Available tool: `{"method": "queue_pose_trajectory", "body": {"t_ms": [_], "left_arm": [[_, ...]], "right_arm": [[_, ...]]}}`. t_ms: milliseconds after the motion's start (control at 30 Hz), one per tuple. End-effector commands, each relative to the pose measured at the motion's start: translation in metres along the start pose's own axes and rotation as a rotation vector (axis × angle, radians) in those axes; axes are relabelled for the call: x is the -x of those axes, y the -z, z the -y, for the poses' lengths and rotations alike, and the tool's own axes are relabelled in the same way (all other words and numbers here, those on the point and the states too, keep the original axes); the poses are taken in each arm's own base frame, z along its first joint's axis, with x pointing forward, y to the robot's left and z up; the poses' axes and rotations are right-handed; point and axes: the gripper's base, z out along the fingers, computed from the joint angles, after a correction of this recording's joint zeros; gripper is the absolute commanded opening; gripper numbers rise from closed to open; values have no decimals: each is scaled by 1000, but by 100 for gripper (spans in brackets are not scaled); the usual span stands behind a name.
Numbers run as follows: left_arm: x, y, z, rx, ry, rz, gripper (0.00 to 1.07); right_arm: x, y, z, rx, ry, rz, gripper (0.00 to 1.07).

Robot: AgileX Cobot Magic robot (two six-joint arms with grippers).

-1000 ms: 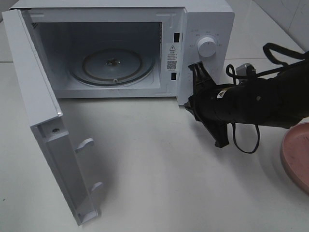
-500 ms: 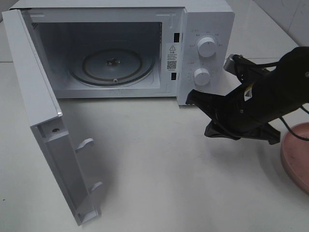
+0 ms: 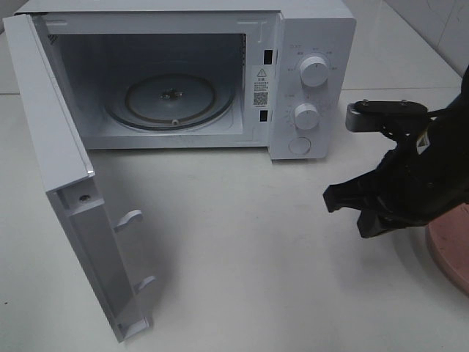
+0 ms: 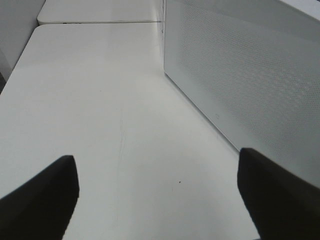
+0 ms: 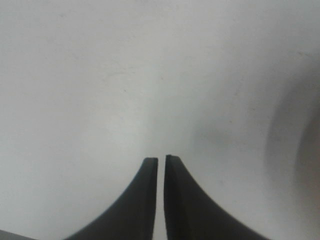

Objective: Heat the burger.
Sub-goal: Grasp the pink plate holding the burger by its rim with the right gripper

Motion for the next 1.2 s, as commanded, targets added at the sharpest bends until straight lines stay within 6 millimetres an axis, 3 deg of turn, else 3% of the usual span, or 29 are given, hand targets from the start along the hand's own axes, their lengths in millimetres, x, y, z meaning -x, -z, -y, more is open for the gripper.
{"method": "queue_pose_trajectory", "body": {"t_ms": [33, 267, 333, 367, 400, 433, 467, 500, 533, 567, 600, 633, 667, 867, 1200], "left_arm": [[-2, 3, 0, 2, -1, 31, 82], [-2, 3, 0, 2, -1, 31, 82], [-2, 3, 0, 2, -1, 31, 82], [-2, 3, 0, 2, -1, 31, 82], [-2, 3, 0, 2, -1, 31, 82], [-2, 3, 0, 2, -1, 31, 82], [-2, 3, 0, 2, -1, 31, 82], [-2, 3, 0, 2, -1, 31, 82], [-2, 3, 0, 2, -1, 31, 82], [-2, 3, 0, 2, -1, 31, 82], [-2, 3, 0, 2, -1, 31, 82], [-2, 3, 0, 2, -1, 31, 82], [-2, 3, 0, 2, -1, 31, 82], [-2, 3, 0, 2, -1, 31, 82], [-2, 3, 0, 2, -1, 31, 82]], "right_arm": [[-4, 10, 20, -31, 17, -58, 10], [-6, 18, 48, -57, -20, -96, 18], [-4, 22, 58, -70, -35, -113, 29], [-4, 22, 58, -70, -35, -113, 29], [0, 27, 63, -81, -45, -108, 41], [0, 27, 63, -81, -45, -108, 41], [5, 32, 68, -103, -28, -98, 57], [8, 34, 70, -114, -14, -91, 65], [8, 34, 70, -114, -14, -91, 65], [11, 38, 71, -128, 0, -80, 83], [11, 38, 71, -128, 0, -80, 83], [14, 40, 72, -138, 21, -71, 98], [15, 39, 72, -138, 32, -72, 102], [15, 29, 74, -148, 45, -115, 102], [18, -16, 82, -178, 35, -243, 98]]}}
